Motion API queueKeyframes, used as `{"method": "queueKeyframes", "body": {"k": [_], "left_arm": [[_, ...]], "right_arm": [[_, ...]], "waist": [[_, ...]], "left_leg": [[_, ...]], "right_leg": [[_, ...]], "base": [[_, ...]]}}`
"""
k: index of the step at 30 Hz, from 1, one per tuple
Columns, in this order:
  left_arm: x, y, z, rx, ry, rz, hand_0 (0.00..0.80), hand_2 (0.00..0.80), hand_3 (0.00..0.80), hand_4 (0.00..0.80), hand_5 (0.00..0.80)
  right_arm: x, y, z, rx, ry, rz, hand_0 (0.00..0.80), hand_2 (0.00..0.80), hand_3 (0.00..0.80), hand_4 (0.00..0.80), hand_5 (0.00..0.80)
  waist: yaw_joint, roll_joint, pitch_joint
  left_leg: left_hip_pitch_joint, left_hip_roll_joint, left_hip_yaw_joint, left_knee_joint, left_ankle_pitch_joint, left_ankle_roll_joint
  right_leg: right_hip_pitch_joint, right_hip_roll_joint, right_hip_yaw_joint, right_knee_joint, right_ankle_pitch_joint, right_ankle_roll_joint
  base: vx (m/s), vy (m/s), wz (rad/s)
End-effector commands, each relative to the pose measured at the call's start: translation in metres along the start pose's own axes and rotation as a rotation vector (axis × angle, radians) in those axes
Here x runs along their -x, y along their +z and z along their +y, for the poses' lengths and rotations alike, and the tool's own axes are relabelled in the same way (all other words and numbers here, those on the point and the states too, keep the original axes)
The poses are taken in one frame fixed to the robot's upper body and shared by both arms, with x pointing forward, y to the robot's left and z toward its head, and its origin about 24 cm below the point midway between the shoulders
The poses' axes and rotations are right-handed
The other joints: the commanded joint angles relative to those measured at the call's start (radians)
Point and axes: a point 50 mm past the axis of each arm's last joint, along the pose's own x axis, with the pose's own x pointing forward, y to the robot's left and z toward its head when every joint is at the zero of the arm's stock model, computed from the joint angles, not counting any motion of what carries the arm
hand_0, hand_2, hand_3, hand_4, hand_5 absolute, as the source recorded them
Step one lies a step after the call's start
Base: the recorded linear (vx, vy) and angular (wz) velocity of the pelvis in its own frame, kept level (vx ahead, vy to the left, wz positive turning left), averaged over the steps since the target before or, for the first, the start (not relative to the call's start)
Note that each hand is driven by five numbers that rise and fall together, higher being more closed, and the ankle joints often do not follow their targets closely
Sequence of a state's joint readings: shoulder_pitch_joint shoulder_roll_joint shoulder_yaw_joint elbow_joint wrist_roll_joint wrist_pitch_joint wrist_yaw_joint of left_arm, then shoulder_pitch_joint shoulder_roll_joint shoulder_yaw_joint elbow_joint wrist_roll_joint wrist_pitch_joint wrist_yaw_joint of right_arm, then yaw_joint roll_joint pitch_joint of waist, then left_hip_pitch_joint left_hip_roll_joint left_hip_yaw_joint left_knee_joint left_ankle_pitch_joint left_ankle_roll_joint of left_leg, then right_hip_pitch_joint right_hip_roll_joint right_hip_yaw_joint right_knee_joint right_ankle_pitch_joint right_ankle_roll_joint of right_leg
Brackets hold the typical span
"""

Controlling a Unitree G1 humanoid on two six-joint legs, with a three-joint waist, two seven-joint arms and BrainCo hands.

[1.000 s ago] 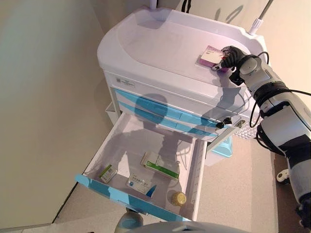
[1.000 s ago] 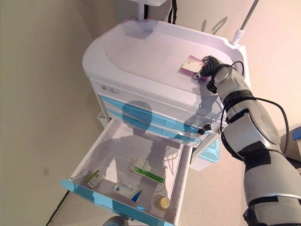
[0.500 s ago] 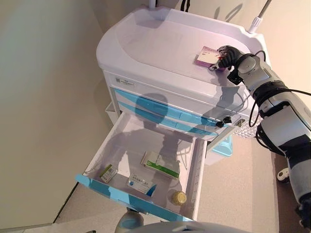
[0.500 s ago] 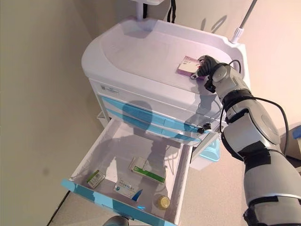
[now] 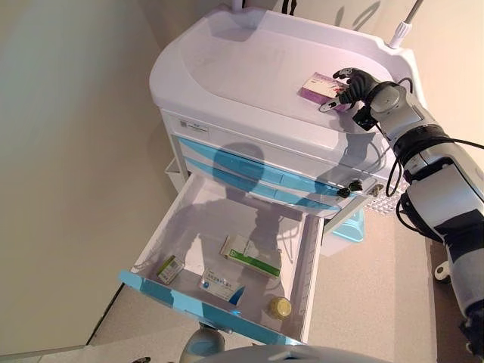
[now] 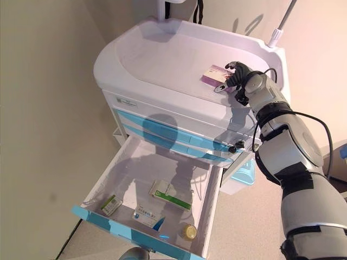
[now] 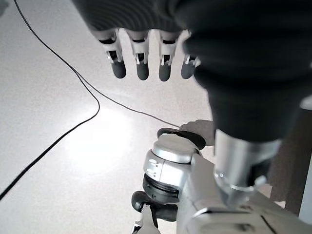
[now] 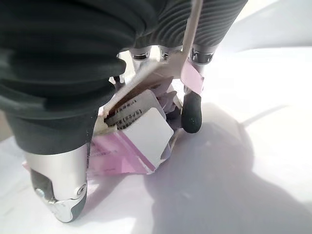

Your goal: Open the drawer and pick up the medicine

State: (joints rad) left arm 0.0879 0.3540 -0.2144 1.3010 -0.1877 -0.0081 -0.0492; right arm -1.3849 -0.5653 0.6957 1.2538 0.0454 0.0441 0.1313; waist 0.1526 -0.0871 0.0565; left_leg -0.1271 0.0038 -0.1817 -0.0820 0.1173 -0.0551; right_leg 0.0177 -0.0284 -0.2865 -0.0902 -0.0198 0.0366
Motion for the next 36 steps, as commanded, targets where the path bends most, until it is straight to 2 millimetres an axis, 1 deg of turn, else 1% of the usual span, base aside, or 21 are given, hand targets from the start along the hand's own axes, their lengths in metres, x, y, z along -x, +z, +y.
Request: {"method": "queueKeyframes", "body": {"k": [1,2,3,5,7,12,14,18,19,21,23,25,26,28,29,30,31,32,33,35,36], "left_arm": [[-0.001,0.012,0.012,-0.016,0.036,-0.013,0.000,0.000,0.000,0.000,0.000],[-0.001,0.013,0.012,-0.016,0.036,-0.014,0.000,0.000,0.000,0.000,0.000],[-0.001,0.016,0.012,-0.012,0.042,-0.023,0.000,0.000,0.000,0.000,0.000],[-0.001,0.017,0.013,-0.009,0.045,-0.027,0.000,0.000,0.000,0.000,0.000],[-0.001,0.015,0.011,0.011,0.044,-0.020,0.000,0.000,0.000,0.000,0.000],[-0.001,0.013,0.007,0.019,0.035,-0.018,0.000,0.000,0.000,0.000,0.000],[-0.002,0.010,0.001,0.008,0.020,-0.018,0.000,0.000,0.000,0.000,0.000],[-0.002,0.010,-0.004,-0.003,0.007,-0.019,0.000,0.000,0.000,0.000,0.000],[-0.002,0.008,-0.007,-0.013,0.001,-0.019,0.000,0.000,0.000,0.000,0.000],[-0.002,0.007,-0.009,-0.016,0.000,-0.018,0.000,0.000,0.000,0.000,0.000],[-0.002,0.009,-0.014,-0.022,-0.007,-0.022,0.000,0.000,0.000,0.000,0.000],[-0.003,0.011,-0.021,-0.034,-0.009,-0.025,0.000,0.000,0.000,0.000,0.000],[-0.003,0.010,-0.020,-0.036,-0.007,-0.023,0.000,0.000,0.000,0.000,0.000],[-0.003,0.016,-0.032,-0.044,-0.019,-0.033,0.000,0.000,0.000,0.000,0.000],[-0.004,0.017,-0.034,-0.049,-0.014,-0.035,0.000,0.000,0.000,0.000,0.000],[-0.003,0.016,-0.033,-0.051,-0.013,-0.034,0.000,0.000,0.000,0.000,0.000],[-0.004,0.021,-0.036,-0.044,-0.012,-0.045,0.000,0.000,0.000,0.000,0.000],[-0.004,0.020,-0.036,-0.047,-0.011,-0.043,0.000,0.000,0.000,0.000,0.000],[-0.004,0.023,-0.038,-0.045,-0.011,-0.049,0.000,0.000,0.000,0.000,0.000],[-0.004,0.028,-0.040,-0.039,-0.013,-0.061,0.000,0.000,0.000,0.000,0.000],[-0.004,0.034,-0.040,-0.046,-0.016,-0.078,0.000,0.000,0.000,0.000,0.000]], "right_arm": [[0.006,0.029,-0.031,-0.047,-0.133,-0.151,0.000,0.000,0.000,0.000,0.000],[0.006,0.029,-0.031,-0.047,-0.133,-0.151,0.000,0.000,0.000,0.000,0.000],[0.013,0.046,-0.049,-0.108,-0.190,-0.250,0.000,0.000,0.000,0.000,0.000],[0.017,0.052,-0.053,-0.139,-0.192,-0.298,0.000,0.000,0.000,0.000,0.000],[0.031,0.070,-0.072,-0.251,-0.231,-0.446,0.000,0.000,0.000,0.000,0.000],[0.055,0.072,-0.095,-0.422,-0.298,-0.610,0.000,0.000,0.000,0.000,0.000],[0.071,0.054,-0.112,-0.572,-0.362,-0.692,0.000,0.000,0.000,0.000,0.000],[0.082,0.035,-0.116,-0.662,-0.395,-0.719,0.000,0.000,0.000,0.000,0.000],[0.087,0.020,-0.119,-0.727,-0.425,-0.727,0.000,0.000,0.000,0.000,0.000],[0.091,0.011,-0.117,-0.779,-0.444,-0.733,0.000,0.000,0.000,0.000,0.000],[0.095,-0.011,-0.114,-0.885,-0.514,-0.724,0.000,0.000,0.000,0.000,0.000],[0.097,-0.049,-0.091,-1.044,-0.594,-0.648,0.000,0.000,0.000,0.000,0.000],[0.098,-0.050,-0.090,-1.045,-0.595,-0.645,0.000,0.000,0.000,0.000,0.000],[0.105,-0.082,-0.050,-1.103,-0.639,-0.545,0.000,0.000,0.000,0.000,0.000],[0.109,-0.092,-0.035,-1.105,-0.651,-0.508,0.000,0.000,0.000,0.000,0.000],[0.110,-0.092,-0.034,-1.105,-0.653,-0.505,0.000,0.000,0.000,0.000,0.000],[0.121,-0.119,-0.009,-1.051,-0.656,-0.381,0.000,0.000,0.000,0.000,0.000],[0.122,-0.120,-0.008,-1.051,-0.657,-0.377,0.000,0.000,0.000,0.000,0.000],[0.129,-0.138,0.006,-1.019,-0.663,-0.289,0.000,0.000,0.000,0.000,0.000],[0.144,-0.174,0.048,-0.996,-0.626,-0.092,0.000,0.000,0.000,0.000,0.000],[0.167,-0.208,0.089,-0.935,-0.571,0.116,0.000,0.000,0.000,0.000,0.000]], "waist": [[-0.001,-0.047,0.012],[-0.001,-0.047,0.012],[-0.015,-0.046,0.008],[-0.021,-0.045,0.005],[-0.047,-0.042,-0.005],[-0.075,-0.028,-0.015],[-0.098,-0.013,-0.024],[-0.112,0.000,-0.031],[-0.120,0.008,-0.035],[-0.123,0.012,-0.037],[-0.134,0.027,-0.039],[-0.147,0.043,-0.039],[-0.145,0.042,-0.042],[-0.162,0.059,-0.040],[-0.165,0.064,-0.039],[-0.163,0.062,-0.041],[-0.176,0.068,-0.038],[-0.173,0.068,-0.040],[-0.185,0.070,-0.033],[-0.198,0.074,-0.025],[-0.211,0.073,-0.019]], "left_leg": [[0.066,-0.050,0.013,0.021,-0.081,0.035],[0.066,-0.050,0.013,0.021,-0.081,0.035],[0.071,-0.049,0.020,0.017,-0.083,0.035],[0.076,-0.047,0.024,0.016,-0.085,0.035],[0.090,-0.044,0.041,0.013,-0.091,0.036],[0.110,-0.040,0.072,0.010,-0.101,0.041],[0.122,-0.040,0.094,0.007,-0.109,0.046],[0.133,-0.042,0.115,0.006,-0.116,0.050],[0.140,-0.042,0.127,0.006,-0.121,0.053],[0.145,-0.044,0.134,0.006,-0.124,0.056],[0.154,-0.047,0.146,0.005,-0.131,0.060],[0.157,-0.052,0.166,0.008,-0.131,0.068],[0.163,-0.051,0.166,0.005,-0.138,0.068],[0.160,-0.056,0.183,0.009,-0.135,0.075],[0.161,-0.056,0.187,0.009,-0.137,0.077],[0.160,-0.056,0.187,0.009,-0.137,0.077],[0.160,-0.057,0.197,0.008,-0.138,0.080],[0.169,-0.056,0.197,0.005,-0.147,0.080],[0.162,-0.057,0.205,0.008,-0.139,0.082],[0.168,-0.058,0.210,0.006,-0.149,0.087],[0.169,-0.059,0.209,0.005,-0.150,0.091]], "right_leg": [[-0.029,-0.042,0.004,0.063,0.046,0.063],[-0.029,-0.042,0.005,0.063,0.046,0.063],[-0.028,-0.042,0.010,0.064,0.046,0.064],[-0.026,-0.042,0.014,0.064,0.045,0.064],[-0.023,-0.044,0.029,0.067,0.046,0.064],[-0.021,-0.043,0.060,0.068,0.047,0.067],[-0.020,-0.044,0.080,0.066,0.049,0.072],[-0.020,-0.045,0.100,0.064,0.052,0.075],[-0.018,-0.048,0.111,0.063,0.053,0.077],[-0.017,-0.048,0.120,0.063,0.054,0.078],[-0.016,-0.050,0.136,0.065,0.055,0.081],[-0.021,-0.054,0.155,0.066,0.065,0.084],[-0.016,-0.052,0.156,0.064,0.058,0.085],[-0.029,-0.057,0.174,0.069,0.069,0.087],[-0.031,-0.058,0.181,0.069,0.070,0.087],[-0.032,-0.058,0.182,0.069,0.070,0.087],[-0.037,-0.060,0.192,0.069,0.073,0.089],[-0.030,-0.058,0.193,0.067,0.065,0.090],[-0.041,-0.060,0.199,0.070,0.075,0.090],[-0.043,-0.058,0.210,0.075,0.067,0.091],[-0.046,-0.059,0.211,0.085,0.063,0.090]], "base": [[0.000,0.000,0.00],[0.000,0.000,0.00],[0.000,0.000,0.00],[0.000,0.000,0.00],[0.007,0.011,-0.02],[0.002,0.034,-0.14],[0.006,0.040,-0.34],[0.007,0.035,-0.27],[0.005,0.041,-0.30],[0.003,0.039,-0.24],[0.004,0.058,-0.25],[-0.018,0.068,-0.26],[-0.050,0.053,-0.19],[-0.045,0.061,-0.24],[-0.019,0.037,-0.23],[-0.018,0.045,-0.20],[0.023,0.031,-0.17],[-0.025,0.047,-0.15],[0.015,0.026,-0.11],[-0.003,0.028,-0.16],[-0.005,0.017,-0.21]]}}
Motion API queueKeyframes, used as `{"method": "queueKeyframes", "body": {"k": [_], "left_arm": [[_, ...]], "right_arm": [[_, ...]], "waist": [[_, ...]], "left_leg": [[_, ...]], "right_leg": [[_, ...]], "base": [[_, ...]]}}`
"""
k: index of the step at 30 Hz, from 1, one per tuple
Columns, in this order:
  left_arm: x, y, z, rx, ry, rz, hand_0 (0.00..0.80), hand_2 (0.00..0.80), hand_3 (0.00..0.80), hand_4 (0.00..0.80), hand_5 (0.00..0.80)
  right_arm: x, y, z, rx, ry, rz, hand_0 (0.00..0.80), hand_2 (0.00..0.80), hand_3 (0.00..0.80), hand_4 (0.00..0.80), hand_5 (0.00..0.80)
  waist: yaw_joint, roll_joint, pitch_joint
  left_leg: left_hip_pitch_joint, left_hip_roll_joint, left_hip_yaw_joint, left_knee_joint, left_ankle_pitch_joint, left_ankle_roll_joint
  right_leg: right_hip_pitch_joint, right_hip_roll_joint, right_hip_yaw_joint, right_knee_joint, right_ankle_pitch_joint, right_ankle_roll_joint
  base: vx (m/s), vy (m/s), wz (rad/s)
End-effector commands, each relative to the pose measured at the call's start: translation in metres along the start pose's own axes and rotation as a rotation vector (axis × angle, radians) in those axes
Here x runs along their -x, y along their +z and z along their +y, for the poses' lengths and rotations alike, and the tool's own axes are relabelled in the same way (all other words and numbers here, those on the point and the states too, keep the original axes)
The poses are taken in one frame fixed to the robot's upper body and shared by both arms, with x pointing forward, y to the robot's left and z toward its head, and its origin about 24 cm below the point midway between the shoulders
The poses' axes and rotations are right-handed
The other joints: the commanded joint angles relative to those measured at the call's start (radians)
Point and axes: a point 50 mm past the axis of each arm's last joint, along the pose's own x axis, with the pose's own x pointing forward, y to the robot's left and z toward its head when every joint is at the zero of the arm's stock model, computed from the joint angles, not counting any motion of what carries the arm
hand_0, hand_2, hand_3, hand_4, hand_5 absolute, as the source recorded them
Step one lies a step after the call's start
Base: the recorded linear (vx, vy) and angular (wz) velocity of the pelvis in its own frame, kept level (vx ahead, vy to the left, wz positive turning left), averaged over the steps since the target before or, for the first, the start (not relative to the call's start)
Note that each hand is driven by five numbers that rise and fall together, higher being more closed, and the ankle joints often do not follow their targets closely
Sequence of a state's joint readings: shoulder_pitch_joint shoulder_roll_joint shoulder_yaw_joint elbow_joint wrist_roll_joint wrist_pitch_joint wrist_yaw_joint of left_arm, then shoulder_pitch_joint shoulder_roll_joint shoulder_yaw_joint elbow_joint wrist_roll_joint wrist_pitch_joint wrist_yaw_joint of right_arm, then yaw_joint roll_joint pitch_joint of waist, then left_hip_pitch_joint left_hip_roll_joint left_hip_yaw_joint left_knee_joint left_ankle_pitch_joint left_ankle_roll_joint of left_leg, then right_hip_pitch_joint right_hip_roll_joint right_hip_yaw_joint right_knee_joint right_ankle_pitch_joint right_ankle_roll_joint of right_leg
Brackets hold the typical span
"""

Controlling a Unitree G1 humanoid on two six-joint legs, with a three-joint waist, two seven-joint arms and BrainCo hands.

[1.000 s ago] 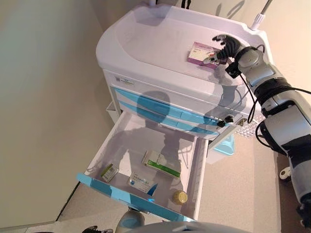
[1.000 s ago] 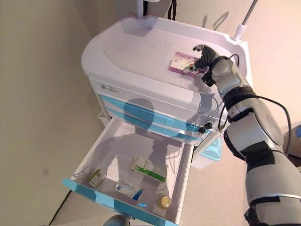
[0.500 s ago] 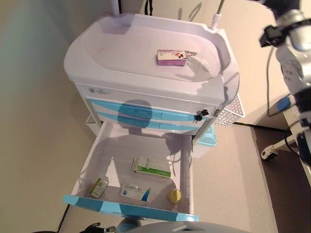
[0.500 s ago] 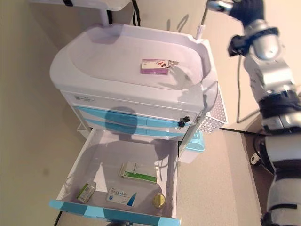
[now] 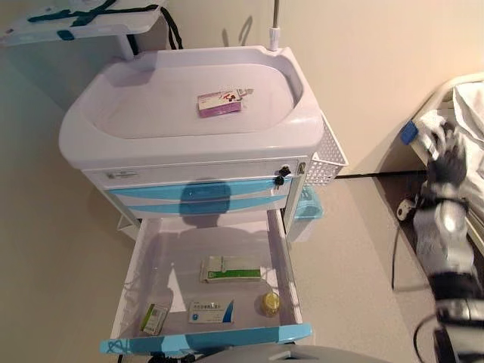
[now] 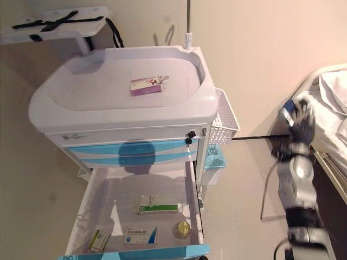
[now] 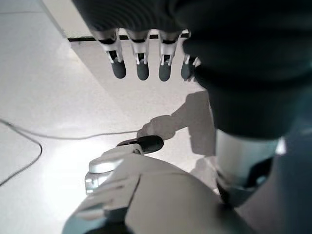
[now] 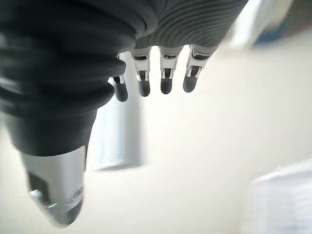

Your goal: Open the drawer and pick up the medicine

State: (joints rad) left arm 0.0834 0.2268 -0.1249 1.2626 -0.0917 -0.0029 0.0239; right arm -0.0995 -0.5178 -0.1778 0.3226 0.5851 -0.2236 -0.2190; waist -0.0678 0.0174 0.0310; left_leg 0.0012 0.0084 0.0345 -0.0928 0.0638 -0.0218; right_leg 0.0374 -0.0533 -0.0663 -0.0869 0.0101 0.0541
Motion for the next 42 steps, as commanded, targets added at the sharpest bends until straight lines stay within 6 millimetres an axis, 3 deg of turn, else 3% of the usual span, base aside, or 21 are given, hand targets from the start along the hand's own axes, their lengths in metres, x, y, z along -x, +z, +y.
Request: {"method": "queueKeyframes", "body": {"k": [1,2,3,5,6,7,8,11,12,13,15,18,22,26,30,36,38,40,42], "left_arm": [[-0.003,0.022,0.003,-0.077,0.011,-0.031,0.000,0.000,0.000,0.000,0.000],[-0.003,0.021,0.003,-0.077,0.011,-0.030,0.000,0.000,0.000,0.000,0.000],[-0.003,0.025,0.004,-0.087,0.013,-0.040,0.000,0.000,0.000,0.000,0.000],[-0.004,0.031,0.006,-0.079,0.018,-0.055,0.000,0.000,0.000,0.000,0.000],[-0.004,0.031,0.006,-0.078,0.018,-0.055,0.000,0.000,0.000,0.000,0.000],[-0.004,0.037,0.009,-0.075,0.026,-0.073,0.000,0.000,0.000,0.000,0.000],[-0.004,0.037,0.009,-0.074,0.026,-0.073,0.000,0.000,0.000,0.000,0.000],[-0.003,0.042,0.019,-0.030,0.058,-0.092,0.000,0.000,0.000,0.000,0.000],[-0.003,0.043,0.019,-0.030,0.058,-0.092,0.000,0.000,0.000,0.000,0.000],[-0.003,0.045,0.023,-0.012,0.072,-0.105,0.000,0.000,0.000,0.000,0.000],[-0.003,0.046,0.025,-0.011,0.077,-0.112,0.000,0.000,0.000,0.000,0.000],[-0.002,0.049,0.035,0.002,0.110,-0.129,0.000,0.000,0.000,0.000,0.000],[-0.001,0.051,0.040,0.010,0.125,-0.136,0.000,0.000,0.000,0.000,0.000],[-0.001,0.059,0.039,0.000,0.136,-0.160,0.000,0.000,0.000,0.000,0.000],[0.000,0.084,0.031,-0.048,0.126,-0.231,0.000,0.000,0.000,0.000,0.000],[0.004,0.117,0.020,-0.123,0.114,-0.334,0.000,0.000,0.000,0.000,0.000],[0.008,0.091,0.043,-0.222,0.135,-0.361,0.000,0.000,0.000,0.000,0.000],[0.009,0.079,0.046,-0.129,0.118,-0.355,0.000,0.000,0.000,0.000,0.000],[0.008,0.078,0.043,-0.202,0.128,-0.341,0.000,0.000,0.000,0.000,0.000]], "right_arm": [[0.013,-0.021,-0.018,0.134,-0.060,0.062,0.000,0.000,0.000,0.000,0.000],[0.013,-0.021,-0.018,0.133,-0.061,0.062,0.000,0.000,0.000,0.000,0.000],[0.039,-0.061,-0.037,0.231,-0.093,0.241,0.000,0.000,0.000,0.000,0.000],[0.067,-0.099,-0.044,0.243,-0.087,0.432,0.000,0.000,0.000,0.000,0.000],[0.067,-0.099,-0.044,0.243,-0.086,0.432,0.000,0.000,0.000,0.000,0.000],[0.086,-0.125,-0.048,0.333,-0.045,0.583,0.000,0.000,0.000,0.000,0.000],[0.086,-0.125,-0.047,0.333,-0.043,0.583,0.000,0.000,0.000,0.000,0.000],[0.123,-0.158,-0.061,0.459,-0.018,0.816,0.000,0.000,0.000,0.000,0.000],[0.122,-0.158,-0.061,0.459,-0.017,0.815,0.000,0.000,0.000,0.000,0.000],[0.141,-0.171,-0.065,0.528,0.019,0.915,0.000,0.000,0.000,0.000,0.000],[0.147,-0.174,-0.065,0.578,0.057,0.950,0.000,0.000,0.000,0.000,0.000],[0.171,-0.187,-0.071,0.681,0.120,1.085,0.000,0.000,0.000,0.000,0.000],[0.176,-0.191,-0.069,0.694,0.136,1.115,0.000,0.000,0.000,0.000,0.000],[0.170,-0.193,-0.054,0.708,0.188,1.085,0.000,0.000,0.000,0.000,0.000],[0.147,-0.190,-0.032,0.695,0.225,0.996,0.000,0.000,0.000,0.000,0.000],[0.133,-0.186,-0.017,0.723,0.278,0.928,0.000,0.000,0.000,0.000,0.000],[0.128,-0.181,-0.024,0.722,0.272,0.891,0.000,0.000,0.000,0.000,0.000],[0.127,-0.179,-0.024,0.714,0.265,0.862,0.000,0.000,0.000,0.000,0.000],[0.125,-0.179,-0.021,0.710,0.264,0.854,0.000,0.000,0.000,0.000,0.000]], "waist": [[0.005,-0.034,0.008],[0.005,-0.034,0.007],[-0.005,-0.034,0.013],[-0.017,-0.033,0.019],[-0.017,-0.033,0.019],[-0.021,-0.034,0.032],[-0.021,-0.034,0.032],[-0.019,-0.035,0.058],[-0.019,-0.035,0.059],[-0.013,-0.033,0.074],[-0.010,-0.034,0.087],[0.008,-0.037,0.137],[0.018,-0.037,0.157],[0.030,-0.030,0.195],[0.039,-0.022,0.250],[0.040,-0.017,0.293],[0.057,0.008,0.317],[0.067,0.016,0.326],[0.067,0.018,0.337]], "left_leg": [[0.042,-0.064,-0.008,0.015,-0.097,0.059],[0.042,-0.065,-0.009,0.015,-0.098,0.059],[0.045,-0.067,-0.012,0.013,-0.100,0.061],[0.047,-0.068,-0.009,0.013,-0.102,0.064],[0.047,-0.068,-0.008,0.013,-0.103,0.064],[0.047,-0.068,0.004,0.014,-0.104,0.067],[0.047,-0.068,0.005,0.014,-0.105,0.067],[0.046,-0.071,0.024,0.026,-0.114,0.075],[0.046,-0.071,0.025,0.027,-0.114,0.075],[0.041,-0.074,0.026,0.040,-0.119,0.078],[0.035,-0.076,0.024,0.052,-0.122,0.078],[-0.013,-0.080,0.007,0.112,-0.129,0.076],[-0.043,-0.082,-0.015,0.137,-0.124,0.071],[-0.099,-0.084,-0.051,0.160,-0.105,0.059],[-0.208,-0.093,-0.087,0.236,-0.091,0.048],[-0.334,-0.101,-0.116,0.358,-0.103,0.042],[-0.396,-0.114,-0.142,0.417,-0.111,0.040],[-0.421,-0.119,-0.155,0.443,-0.115,0.039],[-0.474,-0.119,-0.154,0.490,-0.129,0.040]], "right_leg": [[-0.066,-0.035,-0.012,0.086,0.031,0.073],[-0.066,-0.036,-0.013,0.086,0.030,0.074],[-0.067,-0.038,-0.014,0.092,0.027,0.075],[-0.075,-0.040,-0.010,0.106,0.023,0.078],[-0.076,-0.040,-0.010,0.108,0.022,0.078],[-0.089,-0.042,-0.001,0.122,0.022,0.081],[-0.090,-0.042,0.001,0.124,0.021,0.081],[-0.113,-0.041,0.012,0.159,0.013,0.084],[-0.114,-0.042,0.013,0.160,0.012,0.084],[-0.123,-0.044,0.012,0.177,0.005,0.084],[-0.129,-0.046,0.009,0.187,0.001,0.083],[-0.156,-0.054,-0.012,0.229,-0.014,0.076],[-0.168,-0.058,-0.033,0.246,-0.022,0.066],[-0.210,-0.066,-0.066,0.281,-0.034,0.052],[-0.292,-0.085,-0.099,0.352,-0.049,0.035],[-0.385,-0.110,-0.121,0.463,-0.080,0.022],[-0.428,-0.130,-0.141,0.527,-0.102,0.020],[-0.449,-0.139,-0.147,0.558,-0.113,0.018],[-0.504,-0.148,-0.146,0.612,-0.127,0.013]], "base": [[0.001,0.009,-0.19],[0.010,0.014,-0.07],[0.007,0.022,-0.04],[0.002,0.018,-0.01],[-0.017,0.036,-0.01],[-0.015,0.023,-0.05],[-0.021,0.043,-0.15],[-0.005,0.033,-0.18],[-0.010,0.031,-0.26],[-0.009,0.020,-0.20],[-0.045,-0.001,-0.09],[-0.074,-0.035,-0.01],[-0.065,-0.071,0.11],[-0.118,-0.086,0.46],[-0.151,-0.075,0.34],[-0.111,-0.045,0.35],[-0.118,-0.020,0.20],[-0.085,-0.010,0.41],[-0.082,0.000,0.38]]}}
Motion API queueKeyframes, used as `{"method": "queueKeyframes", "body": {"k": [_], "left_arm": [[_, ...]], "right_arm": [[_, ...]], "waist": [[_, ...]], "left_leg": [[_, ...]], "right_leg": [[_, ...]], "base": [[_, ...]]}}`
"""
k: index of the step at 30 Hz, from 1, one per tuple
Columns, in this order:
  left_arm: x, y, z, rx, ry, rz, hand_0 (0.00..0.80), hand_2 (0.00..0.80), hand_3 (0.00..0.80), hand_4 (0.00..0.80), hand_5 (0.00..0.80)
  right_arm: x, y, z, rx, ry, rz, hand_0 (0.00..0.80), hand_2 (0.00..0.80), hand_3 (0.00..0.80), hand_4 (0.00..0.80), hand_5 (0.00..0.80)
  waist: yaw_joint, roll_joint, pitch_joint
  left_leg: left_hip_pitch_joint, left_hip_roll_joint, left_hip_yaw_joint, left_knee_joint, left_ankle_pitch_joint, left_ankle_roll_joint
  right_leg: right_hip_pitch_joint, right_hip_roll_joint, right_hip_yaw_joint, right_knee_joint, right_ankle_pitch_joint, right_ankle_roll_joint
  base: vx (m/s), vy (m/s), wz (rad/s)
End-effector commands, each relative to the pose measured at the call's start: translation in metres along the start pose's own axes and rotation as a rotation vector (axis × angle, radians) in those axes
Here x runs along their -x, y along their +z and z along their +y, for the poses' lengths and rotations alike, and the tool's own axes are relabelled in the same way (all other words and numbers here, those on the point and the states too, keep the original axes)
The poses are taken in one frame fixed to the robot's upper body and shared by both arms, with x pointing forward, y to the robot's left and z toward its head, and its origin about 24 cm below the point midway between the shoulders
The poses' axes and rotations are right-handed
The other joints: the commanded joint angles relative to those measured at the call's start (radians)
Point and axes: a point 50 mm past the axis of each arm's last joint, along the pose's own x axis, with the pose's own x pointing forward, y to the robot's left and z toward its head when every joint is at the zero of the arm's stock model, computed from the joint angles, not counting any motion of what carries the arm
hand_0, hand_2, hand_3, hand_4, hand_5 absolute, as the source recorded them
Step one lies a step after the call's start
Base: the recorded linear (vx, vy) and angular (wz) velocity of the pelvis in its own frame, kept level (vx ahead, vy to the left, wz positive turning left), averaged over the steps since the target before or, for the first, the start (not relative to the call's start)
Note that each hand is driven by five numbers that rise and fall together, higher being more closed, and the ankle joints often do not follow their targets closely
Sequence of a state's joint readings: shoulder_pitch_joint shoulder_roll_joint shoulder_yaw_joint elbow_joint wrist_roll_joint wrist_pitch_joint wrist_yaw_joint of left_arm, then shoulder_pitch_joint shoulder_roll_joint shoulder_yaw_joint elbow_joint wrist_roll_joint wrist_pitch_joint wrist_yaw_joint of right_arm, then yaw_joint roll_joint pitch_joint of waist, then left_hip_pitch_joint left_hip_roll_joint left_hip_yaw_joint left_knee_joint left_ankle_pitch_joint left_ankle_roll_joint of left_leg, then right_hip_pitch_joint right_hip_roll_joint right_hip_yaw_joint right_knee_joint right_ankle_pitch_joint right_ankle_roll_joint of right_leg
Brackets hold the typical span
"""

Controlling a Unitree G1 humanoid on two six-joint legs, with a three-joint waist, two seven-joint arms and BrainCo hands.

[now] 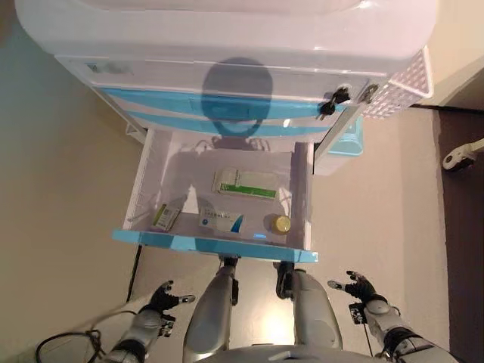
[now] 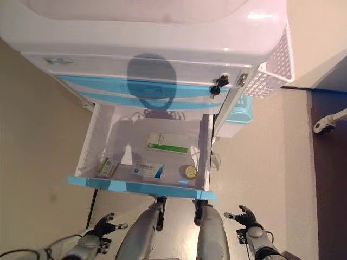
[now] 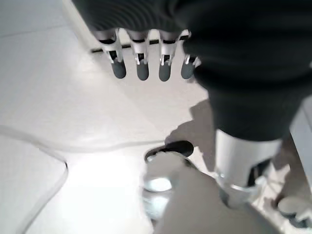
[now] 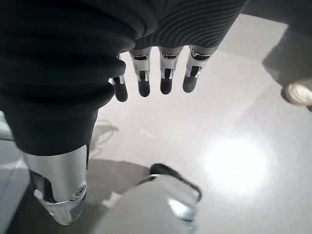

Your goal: Open the drawer and pick up the medicine

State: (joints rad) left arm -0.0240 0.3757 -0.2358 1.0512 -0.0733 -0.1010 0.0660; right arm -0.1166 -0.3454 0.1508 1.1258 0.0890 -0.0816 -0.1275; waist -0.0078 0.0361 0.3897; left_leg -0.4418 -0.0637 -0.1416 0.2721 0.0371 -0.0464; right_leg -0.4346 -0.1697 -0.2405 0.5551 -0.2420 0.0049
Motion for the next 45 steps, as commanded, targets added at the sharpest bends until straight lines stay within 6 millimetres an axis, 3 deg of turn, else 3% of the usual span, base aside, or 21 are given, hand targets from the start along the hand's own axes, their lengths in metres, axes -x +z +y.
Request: {"method": "queueKeyframes", "body": {"k": [1,15,28,29,33,34,45], "left_arm": [[0.006,-0.022,-0.001,-0.036,0.000,0.061,0.000,0.000,0.000,0.000,0.000],[0.002,0.013,-0.008,-0.102,-0.018,-0.084,0.000,0.000,0.000,0.000,0.000],[0.003,0.048,0.008,-0.219,-0.017,-0.257,0.000,0.000,0.000,0.000,0.000],[0.004,0.061,0.010,-0.291,-0.033,-0.313,0.000,0.000,0.000,0.000,0.000],[0.006,0.074,0.012,-0.391,-0.075,-0.372,0.000,0.000,0.000,0.000,0.000],[0.008,0.085,0.010,-0.439,-0.113,-0.419,0.000,0.000,0.000,0.000,0.000],[0.009,0.102,0.004,-0.511,-0.302,-0.420,0.000,0.000,0.000,0.000,0.000]], "right_arm": [[0.003,-0.001,0.000,0.008,-0.013,-0.043,0.000,0.000,0.000,0.000,0.000],[-0.002,0.014,-0.020,0.048,-0.091,-0.075,0.000,0.000,0.000,0.000,0.000],[-0.003,0.018,-0.025,0.071,-0.095,-0.096,0.000,0.000,0.000,0.000,0.000],[-0.003,0.024,-0.026,0.082,-0.092,-0.121,0.000,0.000,0.000,0.000,0.000],[-0.004,0.027,-0.026,0.105,-0.080,-0.134,0.000,0.000,0.000,0.000,0.000],[-0.004,0.031,-0.027,0.118,-0.072,-0.150,0.000,0.000,0.000,0.000,0.000],[-0.007,0.037,-0.024,0.176,-0.010,-0.145,0.000,0.000,0.000,0.000,0.000]], "waist": [[0.007,-0.001,-0.023],[0.001,0.003,0.006],[-0.007,0.002,0.017],[-0.011,0.002,0.020],[-0.016,0.001,0.022],[-0.021,0.001,0.023],[-0.042,-0.003,0.017]], "left_leg": [[-0.032,-0.047,0.022,0.126,-0.103,0.064],[-0.131,-0.047,0.059,0.236,-0.147,0.080],[-0.114,-0.052,0.071,0.211,-0.147,0.084],[-0.114,-0.052,0.074,0.211,-0.149,0.084],[-0.112,-0.050,0.078,0.212,-0.152,0.084],[-0.112,-0.050,0.082,0.213,-0.154,0.085],[-0.108,-0.043,0.099,0.200,-0.155,0.086]], "right_leg": [[-0.033,-0.032,0.028,-0.029,0.125,0.063],[-0.151,-0.042,0.067,0.069,0.099,0.056],[-0.138,-0.038,0.077,0.037,0.111,0.061],[-0.138,-0.035,0.082,0.036,0.112,0.063],[-0.139,-0.033,0.088,0.034,0.113,0.065],[-0.142,-0.031,0.091,0.033,0.114,0.065],[-0.146,-0.020,0.114,0.009,0.132,0.069]], "base": [[-0.054,0.010,0.23],[-0.019,0.039,-0.03],[0.004,0.023,0.00],[0.000,0.000,0.00],[0.005,0.019,-0.03],[0.000,0.016,-0.06],[0.001,0.022,-0.09]]}}
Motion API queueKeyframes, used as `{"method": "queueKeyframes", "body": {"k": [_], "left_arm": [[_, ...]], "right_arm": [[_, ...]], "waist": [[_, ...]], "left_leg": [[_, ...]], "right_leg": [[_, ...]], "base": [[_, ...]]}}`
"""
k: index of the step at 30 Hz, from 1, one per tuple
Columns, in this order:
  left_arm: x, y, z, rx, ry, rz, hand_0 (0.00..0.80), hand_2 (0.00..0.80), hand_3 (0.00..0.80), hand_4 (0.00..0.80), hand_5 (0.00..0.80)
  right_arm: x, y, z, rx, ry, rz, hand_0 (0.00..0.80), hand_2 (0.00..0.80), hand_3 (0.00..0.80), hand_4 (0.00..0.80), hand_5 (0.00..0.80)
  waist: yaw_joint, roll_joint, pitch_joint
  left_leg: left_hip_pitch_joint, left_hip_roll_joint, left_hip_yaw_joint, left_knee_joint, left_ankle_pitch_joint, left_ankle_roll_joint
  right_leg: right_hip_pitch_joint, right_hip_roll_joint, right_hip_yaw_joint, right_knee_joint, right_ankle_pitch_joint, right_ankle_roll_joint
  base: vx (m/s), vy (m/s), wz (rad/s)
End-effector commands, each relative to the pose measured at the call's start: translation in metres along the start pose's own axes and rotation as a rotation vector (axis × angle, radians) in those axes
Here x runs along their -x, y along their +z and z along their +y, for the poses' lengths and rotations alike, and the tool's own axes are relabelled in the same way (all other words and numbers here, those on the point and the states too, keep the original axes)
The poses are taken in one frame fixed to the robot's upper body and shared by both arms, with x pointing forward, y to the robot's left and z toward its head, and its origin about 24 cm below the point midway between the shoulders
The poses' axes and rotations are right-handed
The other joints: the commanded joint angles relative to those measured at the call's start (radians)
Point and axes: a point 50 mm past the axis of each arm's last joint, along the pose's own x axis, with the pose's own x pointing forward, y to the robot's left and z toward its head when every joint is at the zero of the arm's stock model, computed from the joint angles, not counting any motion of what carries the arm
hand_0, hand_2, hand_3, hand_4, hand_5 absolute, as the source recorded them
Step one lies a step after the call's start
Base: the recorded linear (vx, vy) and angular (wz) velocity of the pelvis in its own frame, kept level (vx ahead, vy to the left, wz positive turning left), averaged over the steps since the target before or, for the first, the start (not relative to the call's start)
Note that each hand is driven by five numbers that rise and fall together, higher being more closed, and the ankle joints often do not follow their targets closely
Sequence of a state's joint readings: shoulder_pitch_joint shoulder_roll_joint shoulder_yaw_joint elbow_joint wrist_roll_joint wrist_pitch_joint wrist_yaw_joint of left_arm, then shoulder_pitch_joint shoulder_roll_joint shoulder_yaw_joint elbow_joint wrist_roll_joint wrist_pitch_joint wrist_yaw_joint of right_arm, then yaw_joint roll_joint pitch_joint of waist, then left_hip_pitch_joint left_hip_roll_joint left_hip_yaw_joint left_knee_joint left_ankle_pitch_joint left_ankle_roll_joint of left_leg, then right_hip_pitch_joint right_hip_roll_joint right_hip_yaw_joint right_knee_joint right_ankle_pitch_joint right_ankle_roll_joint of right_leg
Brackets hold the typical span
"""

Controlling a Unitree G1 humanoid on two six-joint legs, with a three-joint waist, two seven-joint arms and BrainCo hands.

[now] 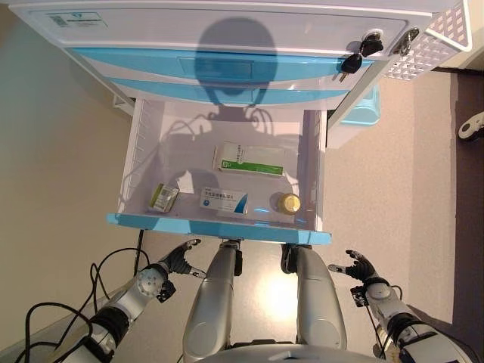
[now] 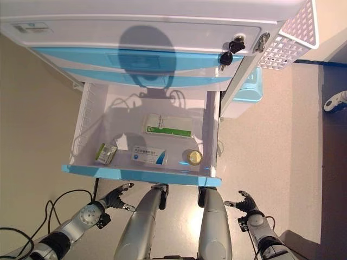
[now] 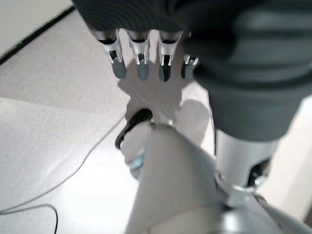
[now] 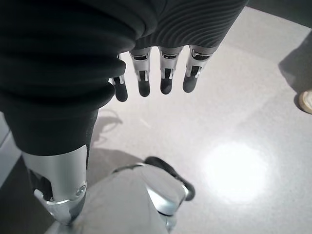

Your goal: Open the drawer and pick up the medicine

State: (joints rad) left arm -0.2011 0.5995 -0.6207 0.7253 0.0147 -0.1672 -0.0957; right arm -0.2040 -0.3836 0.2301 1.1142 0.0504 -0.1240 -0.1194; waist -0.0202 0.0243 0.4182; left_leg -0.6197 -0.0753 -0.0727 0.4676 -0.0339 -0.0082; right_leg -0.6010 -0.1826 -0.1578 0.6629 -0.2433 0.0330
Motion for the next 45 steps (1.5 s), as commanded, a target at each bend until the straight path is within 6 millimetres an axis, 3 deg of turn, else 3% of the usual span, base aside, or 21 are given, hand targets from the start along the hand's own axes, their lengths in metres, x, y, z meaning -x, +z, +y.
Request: {"method": "queueKeyframes", "body": {"k": [1,10,18,32,36,38,39,40,45], "left_arm": [[0.005,-0.003,-0.002,0.033,-0.081,-0.006,0.000,0.000,0.000,0.000,0.000],[0.006,0.013,0.024,0.007,-0.095,-0.057,0.000,0.000,0.000,0.000,0.000],[0.011,0.036,0.072,-0.027,0.016,-0.129,0.000,0.000,0.000,0.000,0.000],[0.019,0.056,0.140,-0.066,0.230,-0.126,0.000,0.000,0.000,0.000,0.000],[0.023,0.073,0.164,-0.094,0.291,-0.153,0.000,0.000,0.000,0.000,0.000],[0.023,0.078,0.170,-0.087,0.312,-0.161,0.000,0.000,0.000,0.000,0.000],[0.024,0.079,0.174,-0.084,0.329,-0.158,0.000,0.000,0.000,0.000,0.000],[0.024,0.080,0.176,-0.076,0.337,-0.158,0.000,0.000,0.000,0.000,0.000],[0.021,0.093,0.187,-0.048,0.374,-0.174,0.000,0.000,0.000,0.000,0.000]], "right_arm": [[0.002,-0.006,-0.017,0.075,-0.007,0.002,0.000,0.000,0.000,0.000,0.000],[0.001,-0.003,-0.016,0.090,0.019,-0.006,0.000,0.000,0.000,0.000,0.000],[0.002,-0.007,-0.017,0.100,0.031,0.012,0.000,0.000,0.000,0.000,0.000],[0.003,-0.012,-0.020,0.115,0.042,0.035,0.000,0.000,0.000,0.000,0.000],[0.004,-0.014,-0.020,0.120,0.047,0.039,0.000,0.000,0.000,0.000,0.000],[0.005,-0.017,-0.019,0.123,0.053,0.051,0.000,0.000,0.000,0.000,0.000],[0.004,-0.017,-0.019,0.121,0.055,0.051,0.000,0.000,0.000,0.000,0.000],[0.004,-0.017,-0.019,0.123,0.055,0.054,0.000,0.000,0.000,0.000,0.000],[0.004,-0.014,-0.019,0.129,0.059,0.040,0.000,0.000,0.000,0.000,0.000]], "waist": [[-0.034,0.007,-0.011],[-0.046,0.002,-0.013],[-0.048,0.002,-0.019],[-0.069,-0.010,-0.031],[-0.077,-0.016,-0.035],[-0.079,-0.017,-0.035],[-0.081,-0.018,-0.037],[-0.083,-0.020,-0.036],[-0.092,-0.029,-0.039]], "left_leg": [[0.070,-0.031,0.032,0.001,-0.083,0.047],[0.066,-0.029,0.038,-0.010,-0.074,0.046],[0.059,-0.027,0.040,-0.023,-0.064,0.043],[0.040,-0.021,0.060,-0.023,-0.059,0.046],[0.029,-0.017,0.066,-0.018,-0.059,0.045],[0.036,-0.016,0.062,-0.006,-0.089,0.041],[0.022,-0.016,0.067,-0.016,-0.059,0.045],[0.033,-0.014,0.063,-0.006,-0.089,0.041],[0.019,-0.012,0.067,0.000,-0.087,0.041]], "right_leg": [[0.019,-0.004,0.035,-0.105,0.135,0.042],[0.017,0.001,0.043,-0.122,0.152,0.046],[0.010,0.002,0.049,-0.138,0.167,0.050],[-0.014,0.010,0.074,-0.151,0.187,0.054],[-0.026,0.015,0.083,-0.154,0.192,0.054],[-0.022,0.019,0.091,-0.137,0.164,0.061],[-0.033,0.017,0.088,-0.152,0.193,0.055],[-0.025,0.021,0.093,-0.138,0.165,0.061],[-0.036,0.025,0.100,-0.140,0.171,0.061]], "base": [[-0.002,0.011,-0.07],[-0.003,0.007,-0.05],[0.000,0.000,0.00],[0.001,0.012,-0.05],[0.001,0.005,-0.06],[0.037,-0.004,-0.09],[0.075,-0.008,-0.09],[0.000,0.000,-0.06],[0.015,-0.002,-0.01]]}}
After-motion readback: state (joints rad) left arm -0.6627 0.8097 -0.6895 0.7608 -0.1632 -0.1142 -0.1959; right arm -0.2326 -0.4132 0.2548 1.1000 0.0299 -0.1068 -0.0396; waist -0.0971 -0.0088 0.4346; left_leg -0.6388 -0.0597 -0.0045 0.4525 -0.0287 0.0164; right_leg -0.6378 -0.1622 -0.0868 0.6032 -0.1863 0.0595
